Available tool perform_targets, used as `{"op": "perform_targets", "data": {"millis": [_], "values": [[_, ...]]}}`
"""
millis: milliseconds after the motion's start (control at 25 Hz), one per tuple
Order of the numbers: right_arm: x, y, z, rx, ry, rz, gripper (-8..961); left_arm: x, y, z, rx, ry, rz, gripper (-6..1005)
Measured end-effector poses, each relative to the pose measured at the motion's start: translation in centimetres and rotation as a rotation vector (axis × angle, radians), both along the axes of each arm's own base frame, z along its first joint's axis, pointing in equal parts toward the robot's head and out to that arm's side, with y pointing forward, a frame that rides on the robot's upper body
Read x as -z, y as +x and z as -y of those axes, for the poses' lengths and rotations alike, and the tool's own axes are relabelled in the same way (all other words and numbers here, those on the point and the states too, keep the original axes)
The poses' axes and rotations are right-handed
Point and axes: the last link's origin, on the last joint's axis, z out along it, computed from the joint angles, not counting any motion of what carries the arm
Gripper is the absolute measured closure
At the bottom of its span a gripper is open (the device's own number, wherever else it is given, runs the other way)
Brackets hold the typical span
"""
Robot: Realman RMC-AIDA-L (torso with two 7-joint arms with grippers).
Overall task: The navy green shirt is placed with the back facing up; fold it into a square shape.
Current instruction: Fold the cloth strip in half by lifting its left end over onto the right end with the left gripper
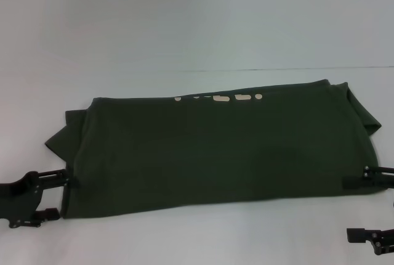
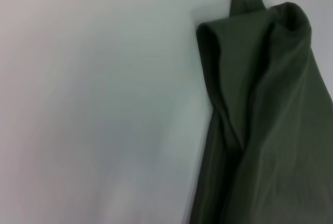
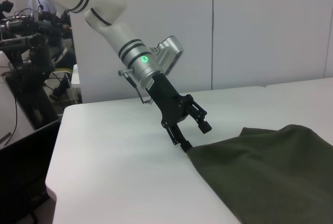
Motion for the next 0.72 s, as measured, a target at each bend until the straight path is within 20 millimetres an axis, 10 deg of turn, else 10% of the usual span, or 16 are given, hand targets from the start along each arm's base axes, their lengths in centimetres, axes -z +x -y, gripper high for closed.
{"op": "perform_targets", "data": {"millis": [720], "values": [[0.0, -0.4, -0.4, -0.011, -0.002, -0.002, 49, 1.5, 1.0, -1.2, 0.01, -0.022, 0.006, 100]]}}
